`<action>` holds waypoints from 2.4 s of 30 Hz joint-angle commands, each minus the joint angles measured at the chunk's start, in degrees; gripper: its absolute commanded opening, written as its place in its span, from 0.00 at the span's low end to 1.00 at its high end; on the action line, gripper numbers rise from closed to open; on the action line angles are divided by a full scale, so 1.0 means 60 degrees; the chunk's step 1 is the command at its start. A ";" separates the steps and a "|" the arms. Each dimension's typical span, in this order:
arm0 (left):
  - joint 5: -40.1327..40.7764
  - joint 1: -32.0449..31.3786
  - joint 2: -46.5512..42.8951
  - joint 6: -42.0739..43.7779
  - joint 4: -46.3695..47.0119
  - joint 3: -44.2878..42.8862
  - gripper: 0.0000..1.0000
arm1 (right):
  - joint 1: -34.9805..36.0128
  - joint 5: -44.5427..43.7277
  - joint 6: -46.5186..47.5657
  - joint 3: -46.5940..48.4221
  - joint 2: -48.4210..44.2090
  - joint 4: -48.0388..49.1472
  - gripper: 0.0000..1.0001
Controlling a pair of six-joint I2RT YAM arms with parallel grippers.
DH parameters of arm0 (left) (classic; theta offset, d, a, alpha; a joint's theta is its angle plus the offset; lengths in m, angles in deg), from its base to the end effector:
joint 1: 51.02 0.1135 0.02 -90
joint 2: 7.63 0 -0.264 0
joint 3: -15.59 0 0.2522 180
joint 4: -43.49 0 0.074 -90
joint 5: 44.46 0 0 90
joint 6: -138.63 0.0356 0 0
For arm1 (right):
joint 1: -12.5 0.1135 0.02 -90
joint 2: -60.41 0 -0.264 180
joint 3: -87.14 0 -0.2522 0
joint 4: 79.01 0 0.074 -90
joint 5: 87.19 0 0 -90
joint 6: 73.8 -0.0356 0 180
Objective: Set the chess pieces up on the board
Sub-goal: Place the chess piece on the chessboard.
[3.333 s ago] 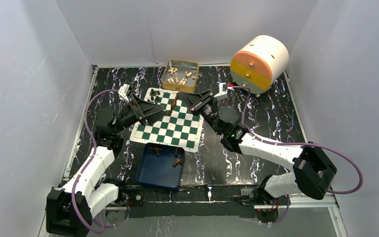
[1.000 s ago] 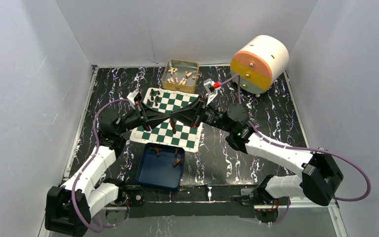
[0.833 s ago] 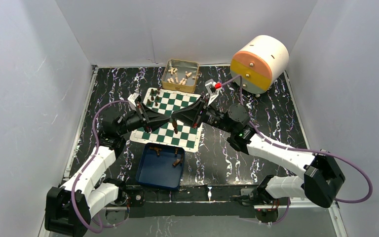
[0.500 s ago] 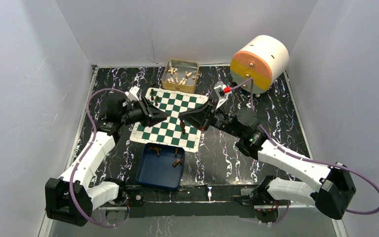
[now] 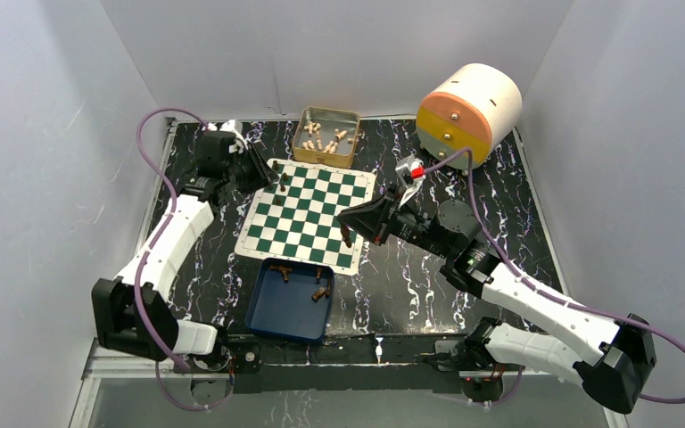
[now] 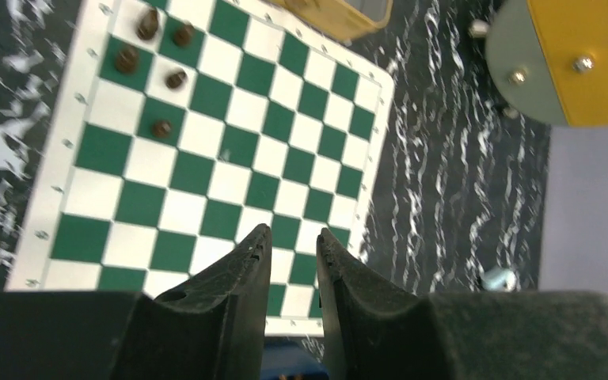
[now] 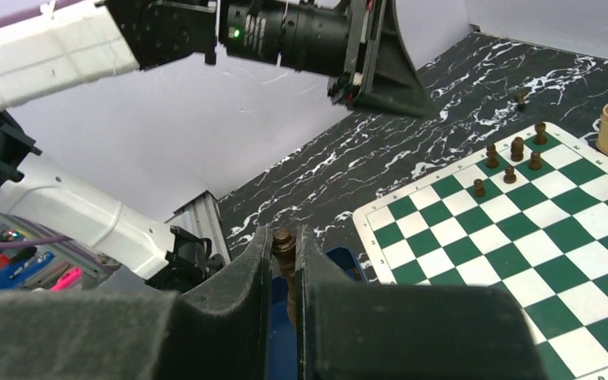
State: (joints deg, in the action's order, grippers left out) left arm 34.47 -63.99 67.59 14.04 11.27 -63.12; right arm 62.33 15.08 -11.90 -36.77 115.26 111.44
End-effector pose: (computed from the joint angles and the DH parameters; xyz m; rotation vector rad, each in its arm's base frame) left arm 0.2907 -0.0740 0.3318 -0.2802 2.1212 -0.6995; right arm 0.1404 0.1781 0.3569 -0.4714 1.4182 1.2681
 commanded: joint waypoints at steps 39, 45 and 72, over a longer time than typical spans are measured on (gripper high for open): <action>-0.5073 -0.1597 -0.1557 -0.8104 1.1470 0.4047 0.70 | -0.0167 -0.5113 -0.6541 0.0803 0.2298 0.4275 0.03; -0.4729 -0.1749 -0.1604 -0.8431 1.1810 0.4337 0.70 | -0.0170 -0.5167 -0.6778 0.1066 0.2728 0.4599 0.03; -0.3104 -0.1750 -0.2300 -0.9690 1.2407 0.4952 0.15 | -0.0166 -0.5371 -0.6930 0.0885 0.2695 0.4945 0.03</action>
State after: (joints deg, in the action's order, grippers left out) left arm 13.51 -74.44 56.38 -43.33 82.50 -33.51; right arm 61.58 -16.54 -52.90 -33.45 132.15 137.38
